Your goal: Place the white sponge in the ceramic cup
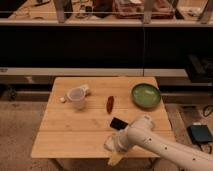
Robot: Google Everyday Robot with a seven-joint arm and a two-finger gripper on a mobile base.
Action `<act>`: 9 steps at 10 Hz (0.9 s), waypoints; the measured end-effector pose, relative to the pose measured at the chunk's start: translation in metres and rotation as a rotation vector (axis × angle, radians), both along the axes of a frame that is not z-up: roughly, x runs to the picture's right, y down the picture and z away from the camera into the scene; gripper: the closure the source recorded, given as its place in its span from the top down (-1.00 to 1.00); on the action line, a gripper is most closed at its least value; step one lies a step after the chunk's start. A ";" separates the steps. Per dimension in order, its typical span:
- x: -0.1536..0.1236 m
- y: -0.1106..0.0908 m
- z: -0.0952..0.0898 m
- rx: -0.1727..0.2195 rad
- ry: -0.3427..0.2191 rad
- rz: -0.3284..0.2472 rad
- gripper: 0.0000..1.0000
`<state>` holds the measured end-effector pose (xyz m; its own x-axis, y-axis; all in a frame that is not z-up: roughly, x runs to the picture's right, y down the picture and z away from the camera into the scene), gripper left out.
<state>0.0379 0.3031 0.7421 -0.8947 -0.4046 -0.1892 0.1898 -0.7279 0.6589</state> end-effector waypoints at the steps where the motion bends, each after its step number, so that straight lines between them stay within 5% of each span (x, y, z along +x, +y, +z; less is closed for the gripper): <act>1: 0.002 0.003 0.007 0.000 0.015 0.002 0.60; 6: 0.026 -0.001 0.035 0.010 0.102 0.042 0.58; 9: 0.026 -0.004 0.039 0.013 0.107 0.058 0.07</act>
